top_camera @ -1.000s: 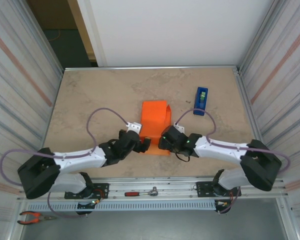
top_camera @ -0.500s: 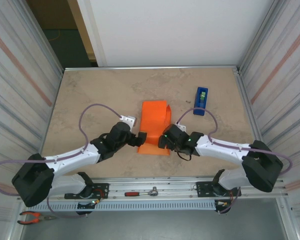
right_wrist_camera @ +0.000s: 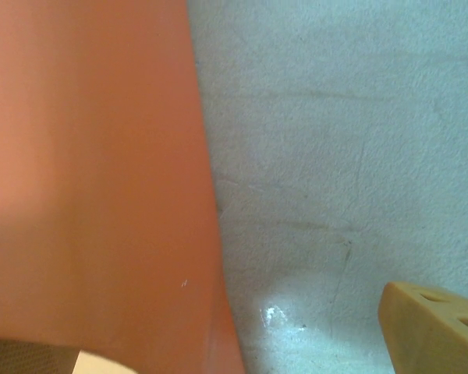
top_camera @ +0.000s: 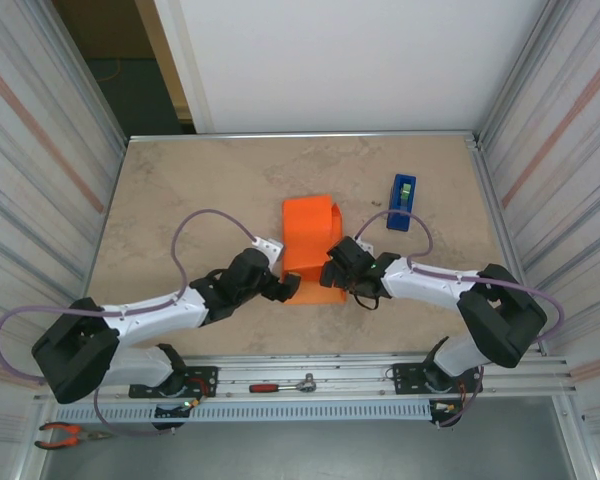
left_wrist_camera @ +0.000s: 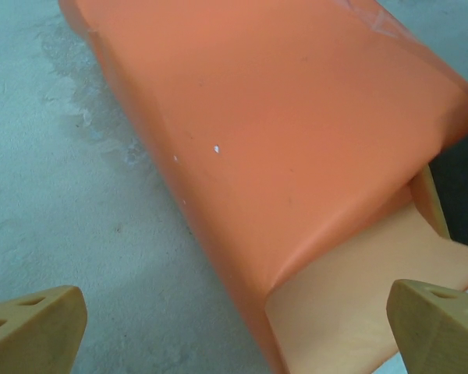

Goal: Wrap the gift box in paper

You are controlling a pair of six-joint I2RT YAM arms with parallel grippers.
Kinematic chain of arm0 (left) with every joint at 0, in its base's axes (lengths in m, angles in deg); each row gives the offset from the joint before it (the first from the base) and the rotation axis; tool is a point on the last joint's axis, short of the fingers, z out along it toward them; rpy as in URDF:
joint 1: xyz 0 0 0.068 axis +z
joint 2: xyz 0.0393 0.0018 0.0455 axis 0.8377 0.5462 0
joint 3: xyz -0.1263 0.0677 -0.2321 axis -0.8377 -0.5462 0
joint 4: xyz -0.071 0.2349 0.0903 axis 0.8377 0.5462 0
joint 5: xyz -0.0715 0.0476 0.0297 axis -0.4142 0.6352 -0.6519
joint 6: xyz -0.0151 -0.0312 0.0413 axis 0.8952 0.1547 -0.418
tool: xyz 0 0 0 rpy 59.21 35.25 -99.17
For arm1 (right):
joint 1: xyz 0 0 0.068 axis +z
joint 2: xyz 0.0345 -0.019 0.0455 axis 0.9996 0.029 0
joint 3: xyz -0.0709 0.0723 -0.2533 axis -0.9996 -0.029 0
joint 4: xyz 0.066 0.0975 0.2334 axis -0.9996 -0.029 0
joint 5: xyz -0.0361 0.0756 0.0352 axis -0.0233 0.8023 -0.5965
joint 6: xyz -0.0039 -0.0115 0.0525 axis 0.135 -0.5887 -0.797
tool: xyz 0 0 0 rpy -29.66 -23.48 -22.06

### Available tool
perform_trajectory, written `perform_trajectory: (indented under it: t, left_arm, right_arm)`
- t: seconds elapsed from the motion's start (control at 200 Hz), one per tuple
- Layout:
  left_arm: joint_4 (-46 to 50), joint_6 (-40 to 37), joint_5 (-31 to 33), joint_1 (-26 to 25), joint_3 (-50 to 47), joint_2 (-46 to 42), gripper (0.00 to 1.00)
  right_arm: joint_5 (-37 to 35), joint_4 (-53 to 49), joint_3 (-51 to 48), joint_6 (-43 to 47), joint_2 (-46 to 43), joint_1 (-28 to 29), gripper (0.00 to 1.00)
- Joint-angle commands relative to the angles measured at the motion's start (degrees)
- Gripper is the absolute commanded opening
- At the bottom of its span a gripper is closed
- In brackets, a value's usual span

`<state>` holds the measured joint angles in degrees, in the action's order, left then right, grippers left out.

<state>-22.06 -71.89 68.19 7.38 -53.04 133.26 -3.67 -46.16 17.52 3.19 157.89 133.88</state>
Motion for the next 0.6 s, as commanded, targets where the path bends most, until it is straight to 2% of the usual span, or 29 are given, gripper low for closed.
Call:
perform_trajectory:
  t: [0.0,0.125,0.371,0.596]
  left_arm:
    - [-0.35,-4.47,0.81,-0.09,2.62,0.58,0.99]
    - [4.14,-7.48,-0.07,-0.14,6.92,2.09,0.99]
    - [16.0,-18.57,0.3,-0.67,18.3,9.23,0.99]
    - [20.95,-27.39,-0.77,-1.33,23.02,12.73,0.99]
  right_arm:
    - [0.5,-0.38,1.73,2.28,0.22,-0.78,0.93]
    - [0.84,-0.68,1.19,2.6,-0.78,-1.06,0.93]
    - [2.42,-0.74,-1.12,2.53,-3.82,-0.76,0.92]
    - [2.33,-1.48,-4.82,1.08,-9.15,0.27,0.91]
